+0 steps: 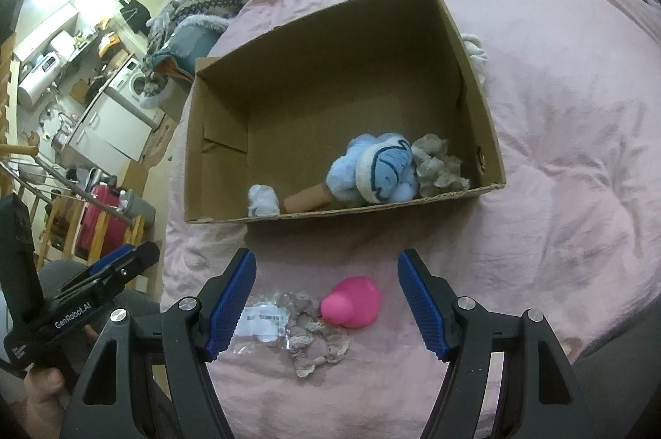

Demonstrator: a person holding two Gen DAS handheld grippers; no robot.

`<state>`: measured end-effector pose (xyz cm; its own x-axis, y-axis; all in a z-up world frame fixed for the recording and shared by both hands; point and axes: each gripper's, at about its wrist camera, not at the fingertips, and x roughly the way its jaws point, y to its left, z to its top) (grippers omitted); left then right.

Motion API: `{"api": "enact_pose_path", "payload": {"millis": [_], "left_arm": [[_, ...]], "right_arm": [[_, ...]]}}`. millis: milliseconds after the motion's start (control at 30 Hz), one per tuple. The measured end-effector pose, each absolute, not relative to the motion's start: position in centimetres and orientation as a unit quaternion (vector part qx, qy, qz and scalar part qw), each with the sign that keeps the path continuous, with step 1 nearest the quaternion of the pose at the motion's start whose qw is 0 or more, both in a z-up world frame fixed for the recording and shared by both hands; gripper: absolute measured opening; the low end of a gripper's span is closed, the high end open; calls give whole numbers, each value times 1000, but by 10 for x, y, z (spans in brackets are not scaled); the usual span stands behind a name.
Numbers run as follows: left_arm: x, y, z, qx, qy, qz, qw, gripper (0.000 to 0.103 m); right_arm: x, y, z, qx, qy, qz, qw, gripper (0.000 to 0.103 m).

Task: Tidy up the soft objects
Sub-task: 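Withdraw both tools from the box toward the pink toy and bag, then grasp the pink rubber toy with the right tool while the left tool grasps the plastic bag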

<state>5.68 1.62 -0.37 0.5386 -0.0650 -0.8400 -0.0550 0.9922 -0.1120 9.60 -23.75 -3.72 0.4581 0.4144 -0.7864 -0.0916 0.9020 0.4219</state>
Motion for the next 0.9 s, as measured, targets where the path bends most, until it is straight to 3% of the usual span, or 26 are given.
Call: {"api": "enact_pose_path", "payload": {"millis": [300,633,733,900], "left_arm": [[72,28,-22,-93,508,22,856,71],[77,25,-34,-97,528,16,843,71],[76,24,-36,-96,532,16,841,71],[77,21,-41,-101,544,4,833,71]], "right_arm": [[114,-244,-77,213,565,143,784,75],[129,-203,-127,142,647,153,733,75],[129,-199,-133,129,655,149,729,54],[124,-198,-131,127,647,146,737,53]]}}
